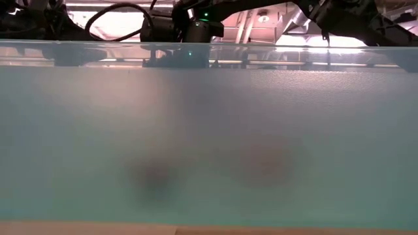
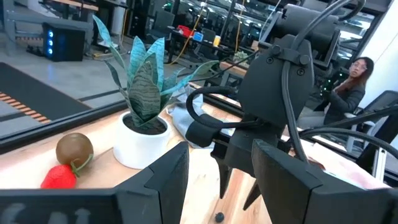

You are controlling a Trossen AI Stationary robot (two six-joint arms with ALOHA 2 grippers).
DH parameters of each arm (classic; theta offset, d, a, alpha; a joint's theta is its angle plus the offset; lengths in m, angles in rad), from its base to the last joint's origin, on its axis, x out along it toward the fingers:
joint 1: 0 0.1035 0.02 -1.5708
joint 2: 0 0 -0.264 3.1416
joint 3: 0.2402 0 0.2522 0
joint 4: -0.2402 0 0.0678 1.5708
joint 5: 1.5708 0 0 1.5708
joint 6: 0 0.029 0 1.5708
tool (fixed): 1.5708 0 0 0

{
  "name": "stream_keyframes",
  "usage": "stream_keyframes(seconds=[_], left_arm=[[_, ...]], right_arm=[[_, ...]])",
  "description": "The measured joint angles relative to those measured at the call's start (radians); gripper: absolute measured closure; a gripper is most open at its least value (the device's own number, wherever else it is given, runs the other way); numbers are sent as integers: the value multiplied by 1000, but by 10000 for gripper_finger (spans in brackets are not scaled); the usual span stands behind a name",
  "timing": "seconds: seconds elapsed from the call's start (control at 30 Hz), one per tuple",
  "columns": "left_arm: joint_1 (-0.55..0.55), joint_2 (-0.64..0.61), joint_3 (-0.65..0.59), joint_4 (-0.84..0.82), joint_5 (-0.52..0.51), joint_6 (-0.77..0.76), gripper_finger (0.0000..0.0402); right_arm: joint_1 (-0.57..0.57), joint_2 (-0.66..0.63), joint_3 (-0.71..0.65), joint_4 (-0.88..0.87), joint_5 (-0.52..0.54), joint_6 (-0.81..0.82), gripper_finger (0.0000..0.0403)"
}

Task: Pick and placing Produce into tupperware
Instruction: Put the blueberry into the green bin

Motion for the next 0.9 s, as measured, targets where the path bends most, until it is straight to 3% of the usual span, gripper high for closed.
stream_keyframes(seconds=[0.63, 0.9], left_arm=[[0, 0, 0, 90, 18, 77, 234], [0, 0, 0, 94, 18, 83, 234]], right_arm=[[0, 0, 0, -1, -20, 39, 216], [-10, 0, 0, 16, -114, 44, 220]])
